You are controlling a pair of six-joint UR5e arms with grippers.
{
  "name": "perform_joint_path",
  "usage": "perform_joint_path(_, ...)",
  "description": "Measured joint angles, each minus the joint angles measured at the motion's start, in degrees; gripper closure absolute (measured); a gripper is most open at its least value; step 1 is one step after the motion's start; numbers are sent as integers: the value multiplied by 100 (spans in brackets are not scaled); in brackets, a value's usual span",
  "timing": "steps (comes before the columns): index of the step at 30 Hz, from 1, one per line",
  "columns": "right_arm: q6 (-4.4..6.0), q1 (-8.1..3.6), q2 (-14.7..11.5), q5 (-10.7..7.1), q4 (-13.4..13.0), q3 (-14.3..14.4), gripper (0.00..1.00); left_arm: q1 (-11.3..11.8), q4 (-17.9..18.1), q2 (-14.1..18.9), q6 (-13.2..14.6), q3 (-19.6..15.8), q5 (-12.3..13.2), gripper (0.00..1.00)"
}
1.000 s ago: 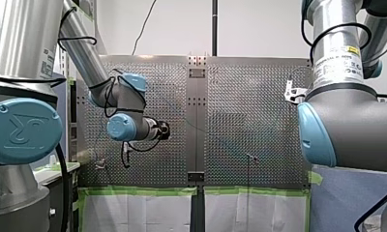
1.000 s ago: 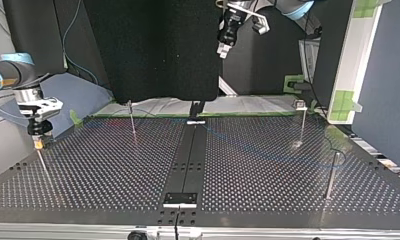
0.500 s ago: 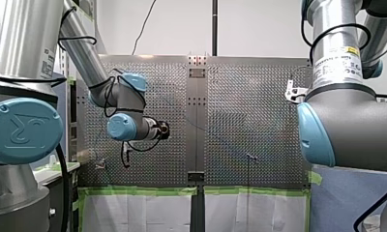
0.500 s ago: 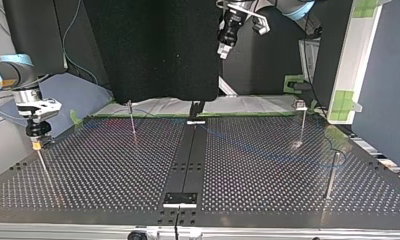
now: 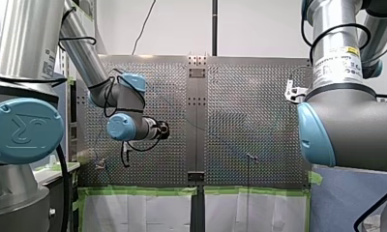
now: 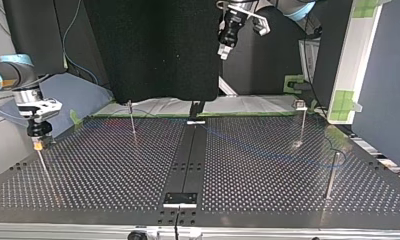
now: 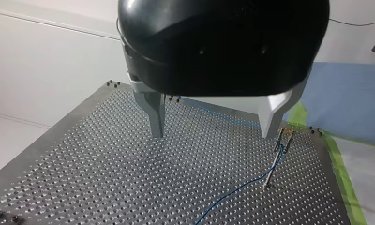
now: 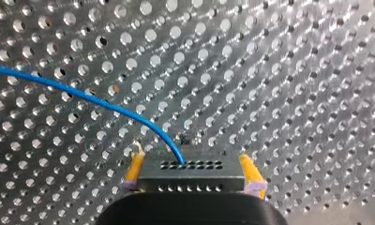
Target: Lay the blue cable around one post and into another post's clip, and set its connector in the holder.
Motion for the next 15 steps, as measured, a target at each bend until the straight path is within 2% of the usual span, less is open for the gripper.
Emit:
perform_joint_path(4, -191, 53, -4, -13, 45, 1, 100, 11, 2, 0, 2, 0, 9, 0)
perform_joint_path(8, -402, 138, -11, 23, 213, 8, 100, 17, 3, 0, 3, -3, 11, 0)
perform_joint_path(15, -773, 440, 6, -18, 301, 16, 100, 20, 7, 0, 3, -15, 11, 0)
